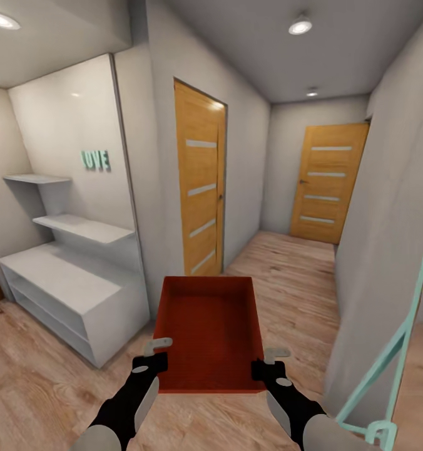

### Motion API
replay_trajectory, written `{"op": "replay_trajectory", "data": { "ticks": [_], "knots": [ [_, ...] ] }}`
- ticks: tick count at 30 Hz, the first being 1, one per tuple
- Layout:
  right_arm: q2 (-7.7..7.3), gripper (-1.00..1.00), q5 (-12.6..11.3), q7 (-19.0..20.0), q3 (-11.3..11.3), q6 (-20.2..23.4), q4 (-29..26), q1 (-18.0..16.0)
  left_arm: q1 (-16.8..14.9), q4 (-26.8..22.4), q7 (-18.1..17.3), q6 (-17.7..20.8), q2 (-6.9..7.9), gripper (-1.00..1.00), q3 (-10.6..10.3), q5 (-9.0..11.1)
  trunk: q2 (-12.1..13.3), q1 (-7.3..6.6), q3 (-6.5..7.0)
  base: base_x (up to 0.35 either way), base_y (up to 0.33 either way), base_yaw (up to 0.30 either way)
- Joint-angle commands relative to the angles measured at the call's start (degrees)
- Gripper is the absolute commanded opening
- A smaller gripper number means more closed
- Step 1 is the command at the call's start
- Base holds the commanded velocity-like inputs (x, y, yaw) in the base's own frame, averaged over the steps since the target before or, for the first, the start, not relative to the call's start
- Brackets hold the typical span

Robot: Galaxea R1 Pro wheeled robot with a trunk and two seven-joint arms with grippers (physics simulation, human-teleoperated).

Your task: Move the two storage containers from the living room to the garage. In the garage, place one container on the floor and stack the other container on top of it (either order is fine).

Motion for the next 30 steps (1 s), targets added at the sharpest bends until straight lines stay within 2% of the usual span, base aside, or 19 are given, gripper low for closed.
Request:
{"op": "replay_trajectory", "data": {
  "ticks": [1,18,30],
  "knots": [
    [-0.49,-1.00,-0.1,-0.3,-0.2,-1.3,-0.2,-0.1,0.0,0.0,0.6,0.3,1.15,-1.00,1.0,1.0,0.0,0.05,-0.02,0.322,0.071,-0.001],
    [-0.58,-1.00,-0.1,-0.2,-0.2,-1.3,-0.2,-0.1,0.0,0.0,0.6,0.3,1.14,-1.00,1.0,1.0,0.0,0.05,-0.02,0.322,0.071,0.000],
    [-0.49,-1.00,-0.1,-0.2,-0.2,-1.0,-0.2,-0.1,0.0,0.0,0.6,0.2,1.14,-1.00,1.0,1.0,0.0,0.05,-0.02,0.322,0.071,-0.214]
  ]
}}
